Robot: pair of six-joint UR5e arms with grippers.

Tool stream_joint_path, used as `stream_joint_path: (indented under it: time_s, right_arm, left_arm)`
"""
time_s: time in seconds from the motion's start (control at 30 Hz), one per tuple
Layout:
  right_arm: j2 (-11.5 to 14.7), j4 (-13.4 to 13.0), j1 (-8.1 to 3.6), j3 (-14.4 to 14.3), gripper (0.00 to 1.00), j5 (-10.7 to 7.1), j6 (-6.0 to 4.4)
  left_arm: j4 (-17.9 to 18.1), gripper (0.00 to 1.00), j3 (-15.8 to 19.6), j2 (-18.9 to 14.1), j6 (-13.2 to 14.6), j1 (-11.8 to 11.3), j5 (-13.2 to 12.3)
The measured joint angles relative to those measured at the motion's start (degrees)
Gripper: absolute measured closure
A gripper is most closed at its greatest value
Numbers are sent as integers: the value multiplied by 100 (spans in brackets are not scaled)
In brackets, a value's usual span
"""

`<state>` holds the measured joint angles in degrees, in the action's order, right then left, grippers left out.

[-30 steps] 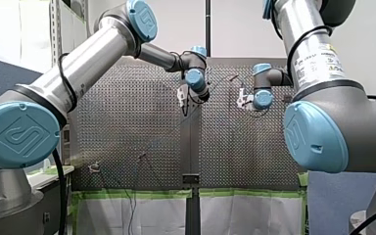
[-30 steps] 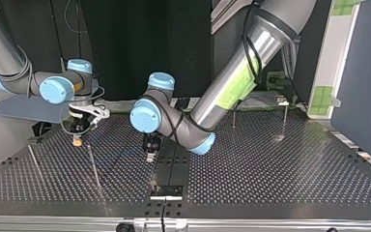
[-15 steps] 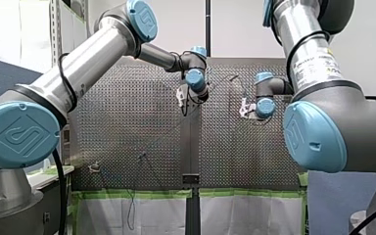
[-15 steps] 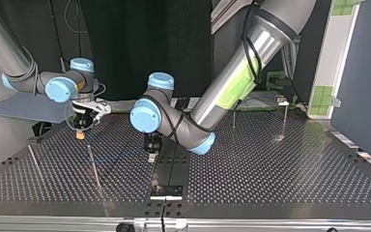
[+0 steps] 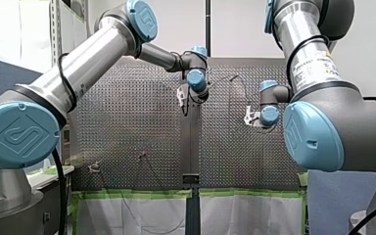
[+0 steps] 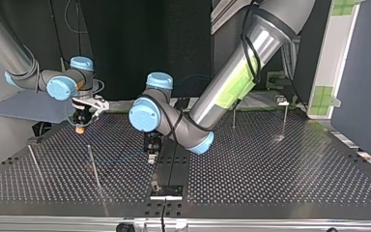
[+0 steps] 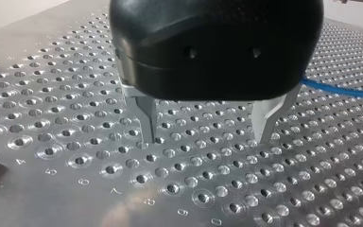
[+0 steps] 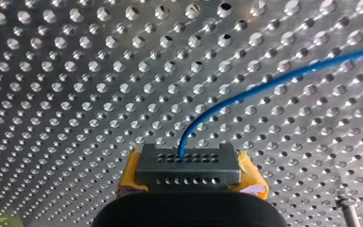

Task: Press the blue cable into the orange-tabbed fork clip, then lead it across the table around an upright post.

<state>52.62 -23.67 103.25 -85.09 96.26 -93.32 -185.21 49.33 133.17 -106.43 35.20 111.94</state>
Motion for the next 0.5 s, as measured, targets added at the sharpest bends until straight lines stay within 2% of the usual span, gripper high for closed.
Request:
stream_joint_path:
  time_s: [0.23, 0.5]
  right_arm:
    - [-31, -23, -23, -14, 100, 0, 5]
    - [-50, -321, -60, -176, 100, -33, -46]
  left_arm:
    - [1, 1, 1, 1, -3, 2, 3]
    - [1, 1, 2, 0, -17, -1, 7]
